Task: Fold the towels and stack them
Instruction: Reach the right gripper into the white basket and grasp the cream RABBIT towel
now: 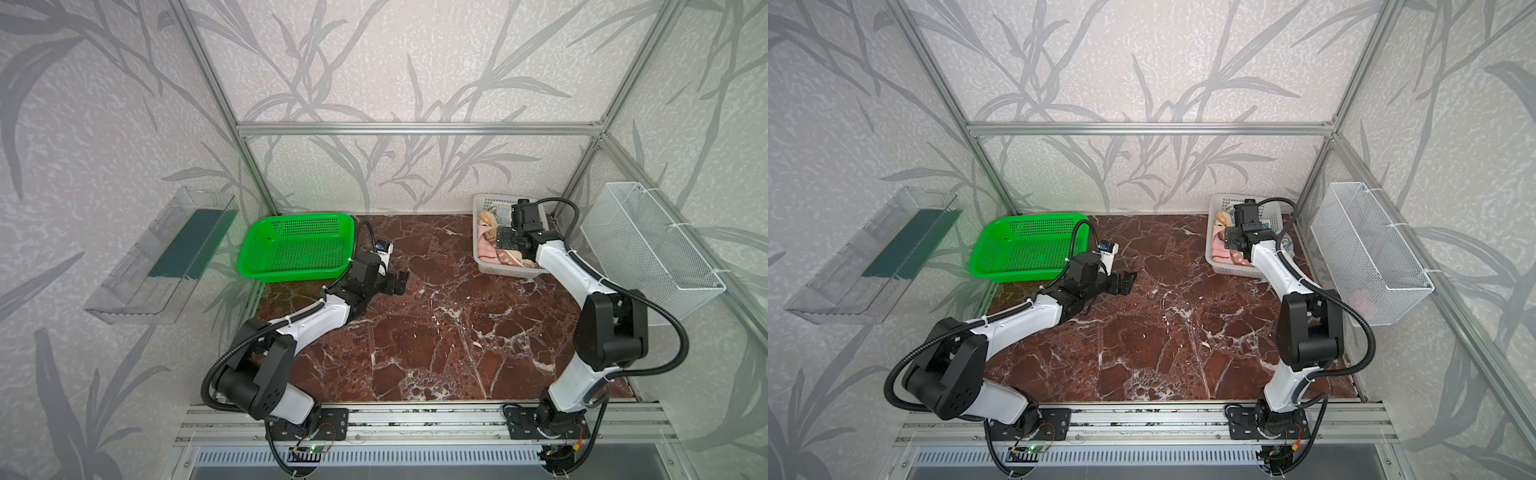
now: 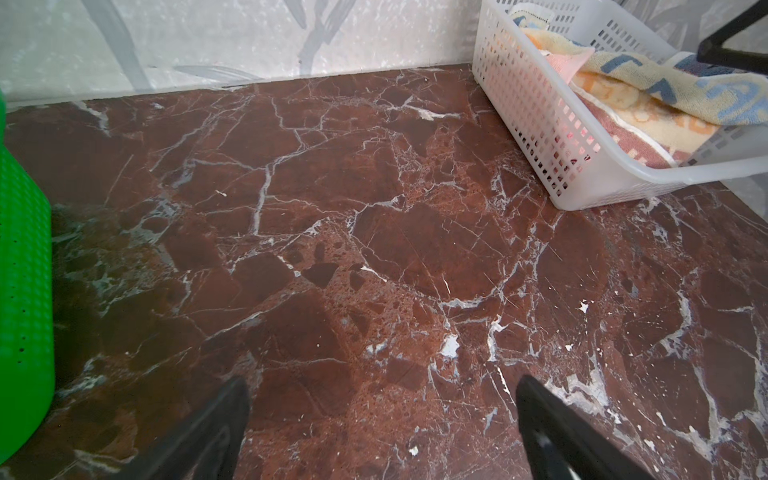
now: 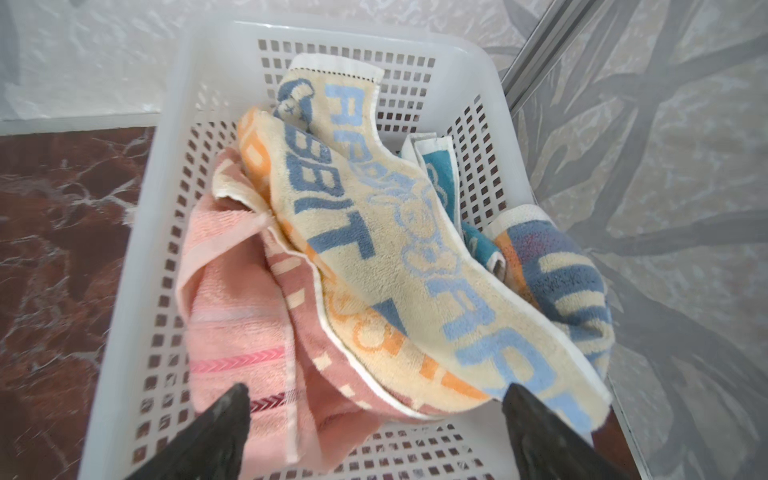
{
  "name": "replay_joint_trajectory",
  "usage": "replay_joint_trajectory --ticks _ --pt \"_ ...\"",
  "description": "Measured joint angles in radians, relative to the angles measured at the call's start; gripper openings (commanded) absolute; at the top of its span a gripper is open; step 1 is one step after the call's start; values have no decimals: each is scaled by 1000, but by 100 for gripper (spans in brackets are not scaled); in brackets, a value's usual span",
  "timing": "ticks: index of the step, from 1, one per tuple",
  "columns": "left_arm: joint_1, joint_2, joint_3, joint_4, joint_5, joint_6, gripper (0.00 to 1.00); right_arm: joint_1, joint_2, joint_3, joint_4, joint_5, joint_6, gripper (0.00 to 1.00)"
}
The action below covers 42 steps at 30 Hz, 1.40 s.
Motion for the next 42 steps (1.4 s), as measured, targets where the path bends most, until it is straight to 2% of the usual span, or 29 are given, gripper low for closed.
replay_joint_trajectory --ticks 4,12,15,16,18,28,37,42 --pt "-6 0 7 18 3 2 99 -40 104 91 -28 5 -19 88" --pt "-10 0 7 31 9 2 99 -85 239 215 -68 -5 -44 57" --pt "-11 0 7 32 9 4 99 -97 266 231 -80 -29 -43 40" --pt "-11 0 7 32 9 4 99 -101 274 237 -85 -41 -43 30" --pt "-11 0 7 32 9 5 99 -103 283 241 -89 -62 -45 0" --pt "-12 -24 5 37 3 5 99 -106 248 241 -98 -123 -46 0" --pt "-15 -46 -11 40 -8 13 99 -94 -29 240 -83 -254 -51 0" --pt "-17 -49 -23 45 -11 13 99 0 -162 244 -78 -307 -119 0"
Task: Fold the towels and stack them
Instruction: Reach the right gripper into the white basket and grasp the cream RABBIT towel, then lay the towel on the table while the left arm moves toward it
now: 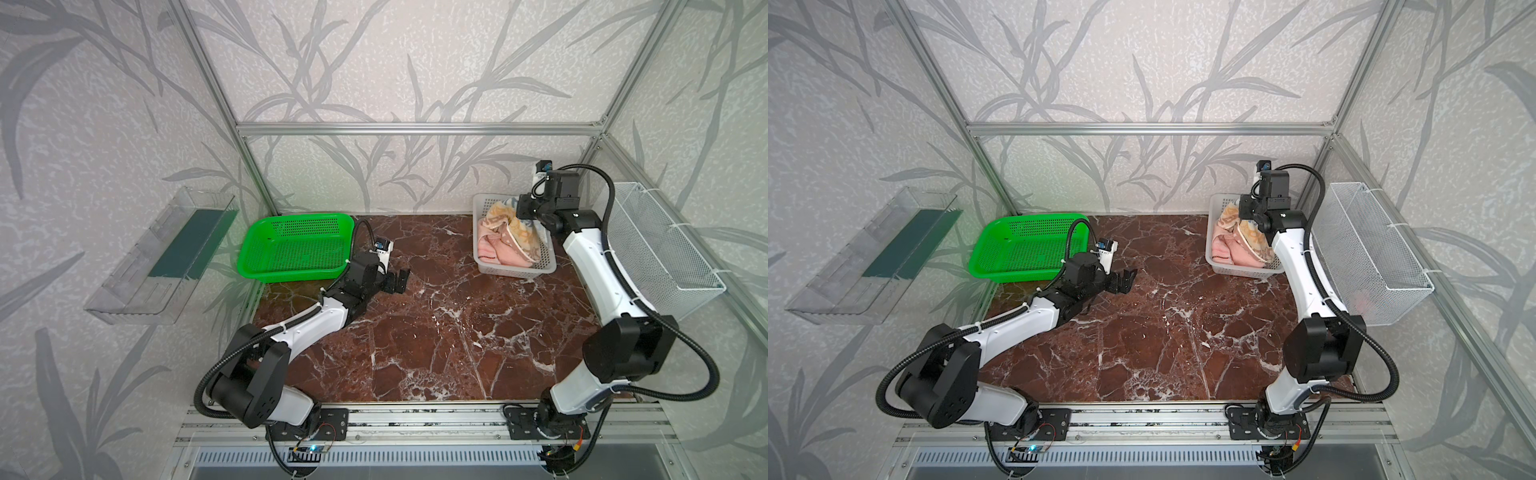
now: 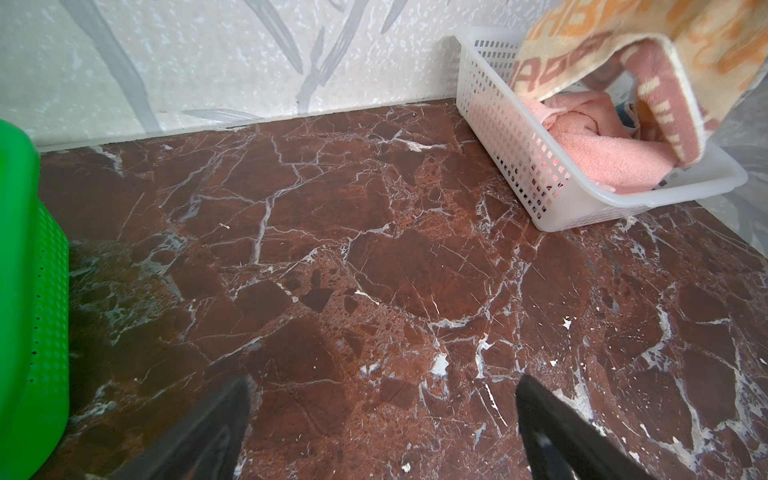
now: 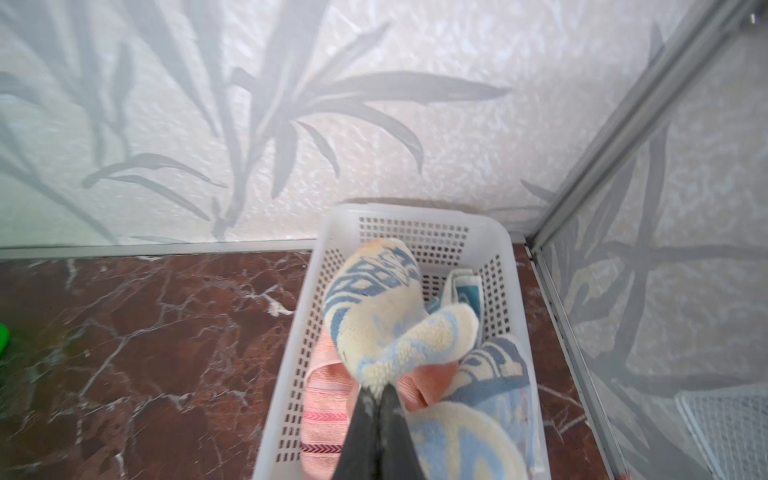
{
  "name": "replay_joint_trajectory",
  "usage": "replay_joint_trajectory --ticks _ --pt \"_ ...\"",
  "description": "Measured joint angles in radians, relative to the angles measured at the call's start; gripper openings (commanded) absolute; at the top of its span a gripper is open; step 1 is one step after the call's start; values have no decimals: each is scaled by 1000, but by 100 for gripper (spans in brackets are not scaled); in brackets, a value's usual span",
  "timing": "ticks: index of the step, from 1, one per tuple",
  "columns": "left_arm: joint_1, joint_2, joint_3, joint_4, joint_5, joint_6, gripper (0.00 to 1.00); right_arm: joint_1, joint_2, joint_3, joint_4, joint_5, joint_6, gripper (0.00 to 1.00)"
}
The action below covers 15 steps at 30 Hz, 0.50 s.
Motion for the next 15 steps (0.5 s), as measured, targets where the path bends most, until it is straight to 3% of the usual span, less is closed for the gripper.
replay_joint_trajectory --ticks 7,15 --pt "-1 -25 -13 8 1 0 99 229 -74 21 -2 -38 -111 0" --pt "-3 -117 -67 22 -1 -1 99 341 -185 -68 63 -142 -91 0"
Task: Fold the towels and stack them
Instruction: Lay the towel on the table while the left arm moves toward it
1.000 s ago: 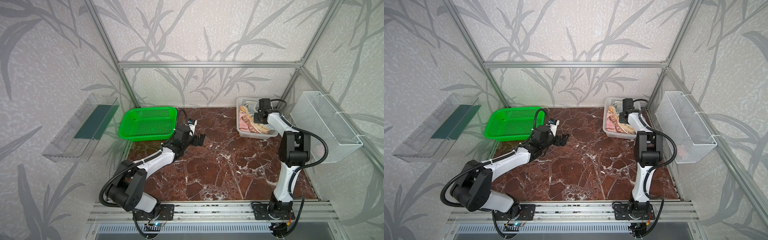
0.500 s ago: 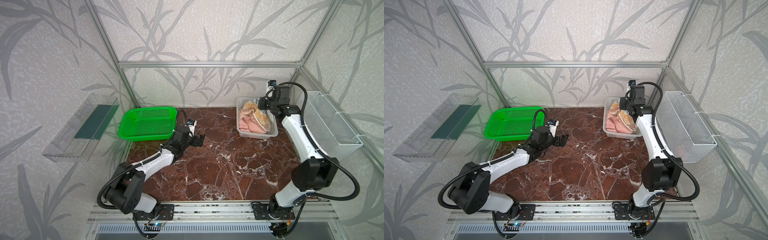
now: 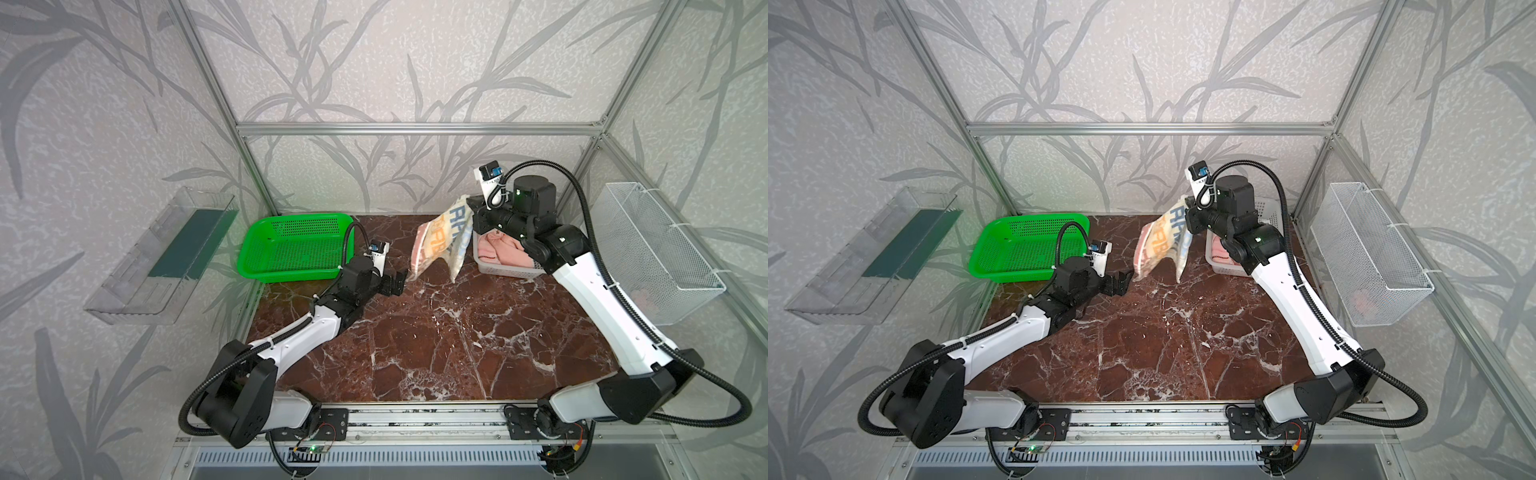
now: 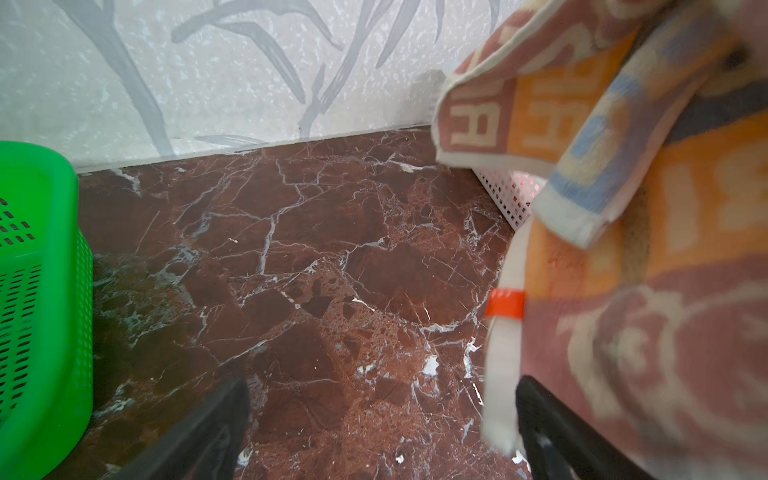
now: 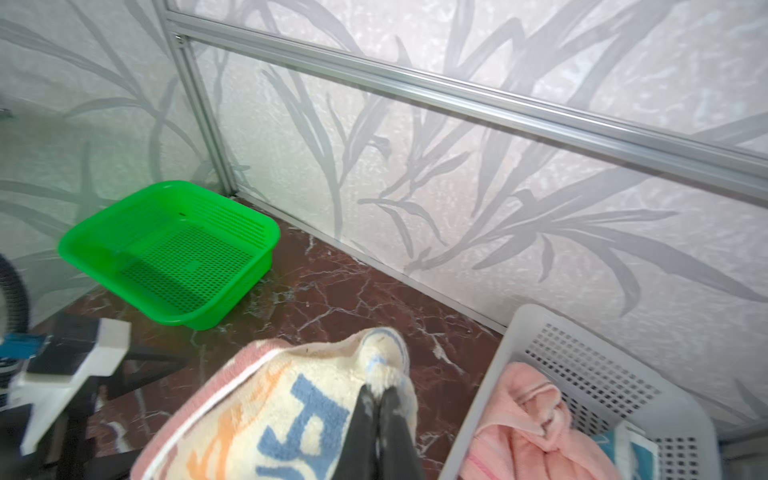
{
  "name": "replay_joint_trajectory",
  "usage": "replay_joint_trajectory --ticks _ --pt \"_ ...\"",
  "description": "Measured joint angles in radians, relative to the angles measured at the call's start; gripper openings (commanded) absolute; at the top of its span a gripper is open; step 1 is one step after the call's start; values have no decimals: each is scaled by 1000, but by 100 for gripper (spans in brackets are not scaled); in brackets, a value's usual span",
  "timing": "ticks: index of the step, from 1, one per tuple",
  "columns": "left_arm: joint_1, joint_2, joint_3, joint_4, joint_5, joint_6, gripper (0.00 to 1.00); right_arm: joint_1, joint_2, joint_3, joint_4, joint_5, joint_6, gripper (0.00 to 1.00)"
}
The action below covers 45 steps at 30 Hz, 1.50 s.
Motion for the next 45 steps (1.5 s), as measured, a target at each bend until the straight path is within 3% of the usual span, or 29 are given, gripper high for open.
replay_joint_trajectory --ticks 6,12,17,20,22,24,25,34,39,45 --pt "-3 -63 -45 -3 -20 0 99 14 54 -171 98 -63 95 0" --pt "-3 -92 -100 -8 -49 0 99 14 346 -181 118 -65 157 0" --pt "-3 -92 -103 -11 -68 -1 99 14 572 -64 79 -66 174 0" --pt "-3 -91 -105 -8 -72 0 99 20 627 0 75 -70 180 39" --pt "-3 -89 -106 -8 -74 1 99 28 629 16 83 -64 171 57" --pt "-3 -80 -106 -6 -75 2 99 47 618 12 101 -35 161 97" --pt "-3 -76 -106 -7 -76 2 99 57 609 -1 115 -14 152 99" --pt "-19 -8 -106 -3 -51 11 99 91 336 -344 163 158 125 99" --pt "-81 49 -92 -14 -40 32 99 85 182 -513 164 224 124 100" --pt "-190 90 -55 -54 -79 68 99 87 127 -649 158 209 136 90"
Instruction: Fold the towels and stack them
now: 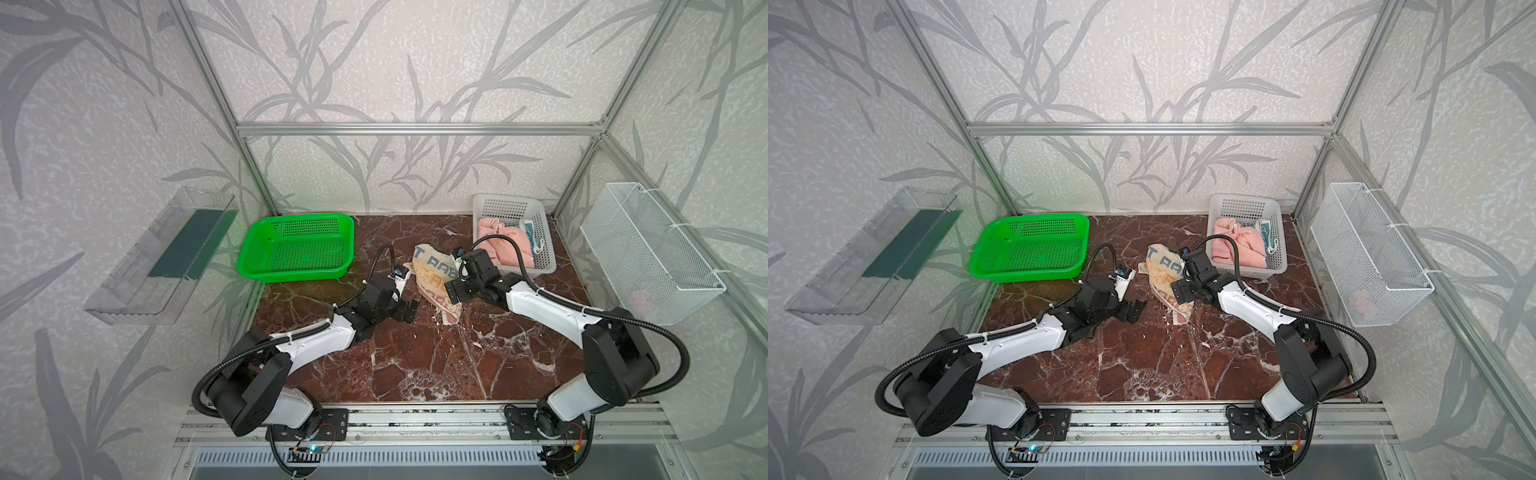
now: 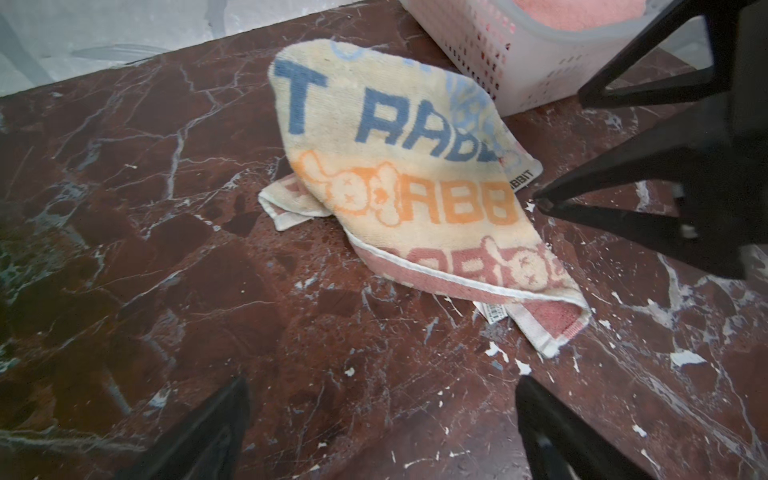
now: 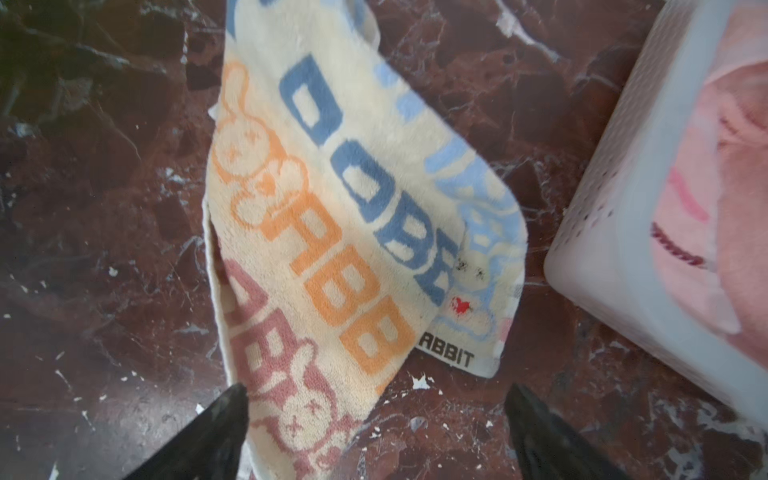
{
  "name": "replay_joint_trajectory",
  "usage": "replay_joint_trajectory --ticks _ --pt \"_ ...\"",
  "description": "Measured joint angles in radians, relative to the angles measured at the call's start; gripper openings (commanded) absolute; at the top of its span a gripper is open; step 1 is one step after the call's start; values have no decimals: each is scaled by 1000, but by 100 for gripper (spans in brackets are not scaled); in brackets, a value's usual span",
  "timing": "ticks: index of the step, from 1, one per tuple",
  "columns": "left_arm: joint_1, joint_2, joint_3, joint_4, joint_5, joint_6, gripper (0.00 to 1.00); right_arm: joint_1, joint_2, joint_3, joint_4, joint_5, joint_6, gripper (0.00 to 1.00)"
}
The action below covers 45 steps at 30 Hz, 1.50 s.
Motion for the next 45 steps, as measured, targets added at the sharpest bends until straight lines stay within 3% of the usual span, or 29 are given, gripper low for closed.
replay_joint_trajectory --ticks 5,9,13,16,18,28,34,41,45 --pt "-19 -5 -7 -2 -48 -15 99 31 27 -35 -20 -40 61 80" --pt "-18 -61 -57 19 -92 -19 99 85 93 -28 -25 -57 100 63" --pt "-18 -125 -90 34 -132 -16 99 131 190 21 -53 -62 124 55" --pt "-18 -159 -99 48 -160 -12 99 158 237 76 -84 -40 135 34" --pt "-18 -176 -105 54 -173 -9 99 169 255 109 -97 -26 138 0" --pt "-18 -294 -138 24 -199 -6 99 293 228 189 -261 39 105 0" --pt "-18 -440 -177 -30 -220 -5 99 417 122 241 -409 -19 87 0" --pt "-18 -626 -185 -120 -275 -4 99 432 42 354 -519 -93 58 0" --pt "-18 -703 -208 -126 -302 10 99 388 62 454 -554 -115 -3 0"
